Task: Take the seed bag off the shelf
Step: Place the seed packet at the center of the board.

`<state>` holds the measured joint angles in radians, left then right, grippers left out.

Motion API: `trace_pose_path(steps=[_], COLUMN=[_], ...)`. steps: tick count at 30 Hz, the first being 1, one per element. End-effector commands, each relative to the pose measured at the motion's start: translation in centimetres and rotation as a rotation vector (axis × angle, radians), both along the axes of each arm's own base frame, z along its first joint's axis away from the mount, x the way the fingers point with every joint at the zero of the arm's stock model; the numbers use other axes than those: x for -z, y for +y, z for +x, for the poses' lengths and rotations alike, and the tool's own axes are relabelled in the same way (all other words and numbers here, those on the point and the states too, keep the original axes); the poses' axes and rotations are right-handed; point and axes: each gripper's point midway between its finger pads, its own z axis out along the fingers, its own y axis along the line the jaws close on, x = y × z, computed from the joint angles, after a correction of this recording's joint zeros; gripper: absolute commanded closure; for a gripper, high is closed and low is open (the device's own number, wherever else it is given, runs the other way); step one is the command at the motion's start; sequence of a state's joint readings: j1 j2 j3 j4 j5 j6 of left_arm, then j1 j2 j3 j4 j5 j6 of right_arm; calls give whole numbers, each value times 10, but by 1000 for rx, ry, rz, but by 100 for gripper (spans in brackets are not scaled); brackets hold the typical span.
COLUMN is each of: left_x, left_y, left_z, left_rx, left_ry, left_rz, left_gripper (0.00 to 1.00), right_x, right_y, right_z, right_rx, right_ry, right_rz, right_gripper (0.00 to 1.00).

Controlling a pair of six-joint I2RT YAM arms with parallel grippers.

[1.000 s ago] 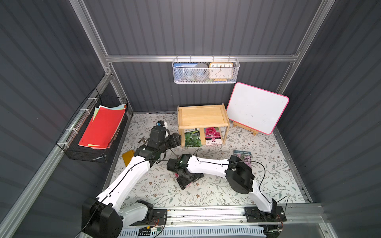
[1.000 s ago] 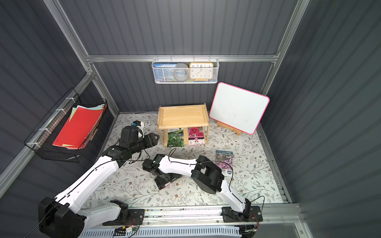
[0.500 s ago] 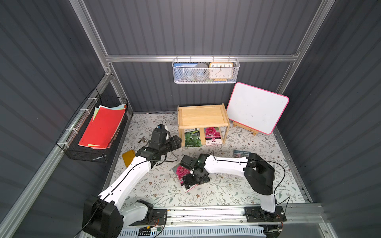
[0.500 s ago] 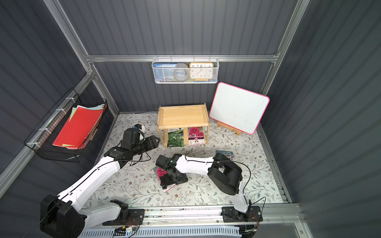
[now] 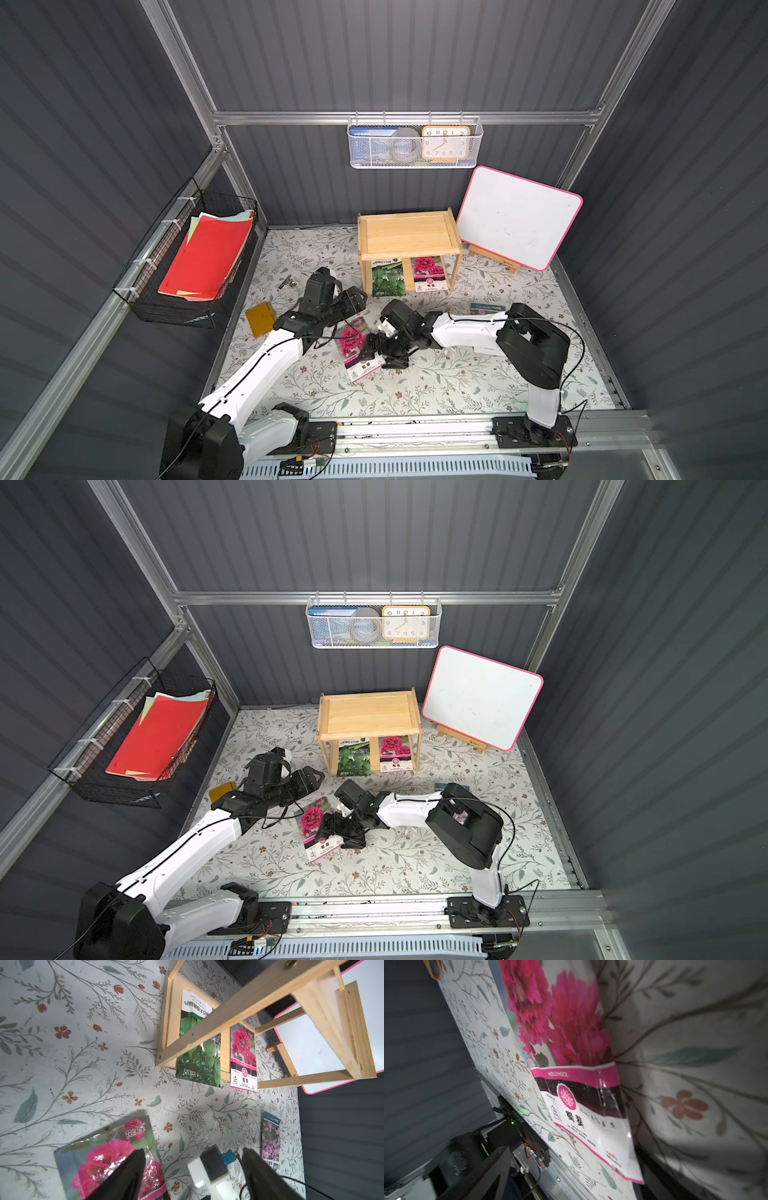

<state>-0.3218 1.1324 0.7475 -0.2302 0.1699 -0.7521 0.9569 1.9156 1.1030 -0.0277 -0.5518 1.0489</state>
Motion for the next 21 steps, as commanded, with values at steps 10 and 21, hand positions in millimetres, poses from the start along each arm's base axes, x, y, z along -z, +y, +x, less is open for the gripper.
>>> trace_pose_path(steps=[10, 21], left_x=[34, 76], left_y=[-10, -12], left_z=[-12, -21], left_rx=[-5, -11], left_ry=[72, 143], left_rz=[-120, -145], left_gripper=[21, 23], right_x=[-13, -9], right_y=[14, 3], right_z=[27, 27], right_rx=[269, 286], right_ry=[132, 120], right_rz=[210, 174], right_gripper=[9, 8])
